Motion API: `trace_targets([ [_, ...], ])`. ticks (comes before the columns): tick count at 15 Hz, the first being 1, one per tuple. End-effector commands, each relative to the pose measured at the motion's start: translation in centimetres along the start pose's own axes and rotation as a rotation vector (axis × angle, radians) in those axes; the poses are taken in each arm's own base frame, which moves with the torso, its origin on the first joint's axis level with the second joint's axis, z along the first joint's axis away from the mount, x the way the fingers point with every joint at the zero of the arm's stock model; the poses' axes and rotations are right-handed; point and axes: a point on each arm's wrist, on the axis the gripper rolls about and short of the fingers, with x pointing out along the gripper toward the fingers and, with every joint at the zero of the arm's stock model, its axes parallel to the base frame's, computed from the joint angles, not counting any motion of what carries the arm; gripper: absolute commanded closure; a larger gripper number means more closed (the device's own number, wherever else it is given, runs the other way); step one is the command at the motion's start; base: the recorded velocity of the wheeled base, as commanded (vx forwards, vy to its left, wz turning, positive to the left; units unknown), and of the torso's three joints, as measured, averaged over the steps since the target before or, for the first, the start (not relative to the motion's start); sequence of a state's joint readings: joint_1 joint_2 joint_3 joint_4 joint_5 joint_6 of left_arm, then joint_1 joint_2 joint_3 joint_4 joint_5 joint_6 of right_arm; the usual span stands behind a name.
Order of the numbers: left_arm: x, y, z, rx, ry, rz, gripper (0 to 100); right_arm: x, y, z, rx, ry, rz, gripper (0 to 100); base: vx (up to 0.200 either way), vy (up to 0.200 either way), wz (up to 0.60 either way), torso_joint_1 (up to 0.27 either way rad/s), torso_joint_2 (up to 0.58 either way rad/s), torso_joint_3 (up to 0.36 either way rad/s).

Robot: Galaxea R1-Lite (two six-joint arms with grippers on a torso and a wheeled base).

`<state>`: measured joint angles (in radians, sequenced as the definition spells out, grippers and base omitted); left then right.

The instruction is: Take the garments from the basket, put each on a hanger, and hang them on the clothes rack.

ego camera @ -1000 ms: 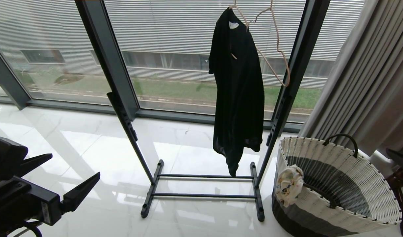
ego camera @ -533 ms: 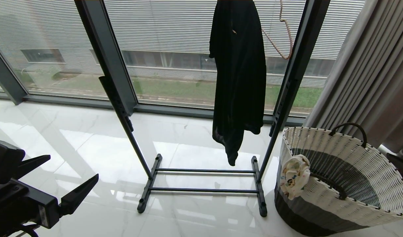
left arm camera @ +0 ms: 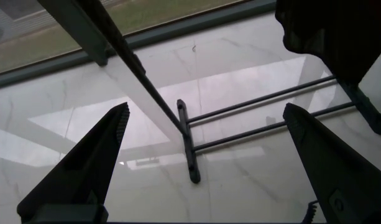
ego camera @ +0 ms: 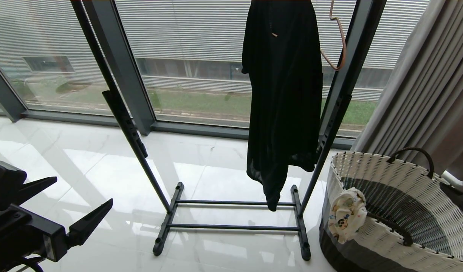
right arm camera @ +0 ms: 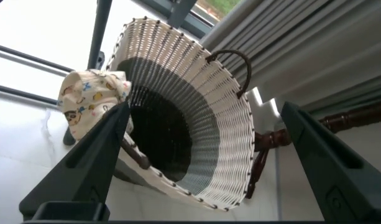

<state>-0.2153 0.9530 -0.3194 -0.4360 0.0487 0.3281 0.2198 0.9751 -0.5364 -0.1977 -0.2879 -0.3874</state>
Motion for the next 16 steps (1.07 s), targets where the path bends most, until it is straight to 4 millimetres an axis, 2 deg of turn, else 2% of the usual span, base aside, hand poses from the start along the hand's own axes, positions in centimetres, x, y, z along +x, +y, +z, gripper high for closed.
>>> trace_targets([
  [1,0.0,0.0,0.0,0.000,0.001,-0.001,0,0.0,0.2,-0.5,-0.006,0.014,0.008,0,0.200,0.000,0.00,0.007,0.00,0.002],
  [3,0.0,-0.1,0.0,0.016,0.000,-0.004,0,-0.6,0.4,-1.3,-0.038,0.016,0.014,0,0.200,0.000,0.00,0.002,0.00,0.007],
  [5,0.0,-0.1,0.0,0.066,0.000,-0.005,0,-1.2,0.9,-2.9,-0.075,0.036,0.042,0,0.000,0.000,0.00,0.000,0.00,0.000],
  [7,0.0,-0.1,0.1,0.076,-0.003,-0.008,0,-0.8,1.6,-4.3,-0.116,0.080,0.103,0,0.000,0.000,0.00,0.000,0.00,0.000],
  [9,0.0,-0.1,0.1,0.072,-0.005,-0.005,0,0.7,2.5,-4.4,-0.200,0.104,0.219,0,0.000,0.000,0.00,0.000,0.00,0.000],
  [12,0.0,0.0,0.2,0.066,-0.007,-0.003,0,4.0,4.4,-4.5,-0.334,0.168,0.362,0,0.000,0.000,0.00,0.000,0.00,0.000],
  [16,-0.3,0.0,0.2,0.064,-0.019,0.000,0,7.6,6.9,-4.8,-0.373,0.215,0.433,0,0.000,0.000,0.00,0.000,0.00,0.000],
])
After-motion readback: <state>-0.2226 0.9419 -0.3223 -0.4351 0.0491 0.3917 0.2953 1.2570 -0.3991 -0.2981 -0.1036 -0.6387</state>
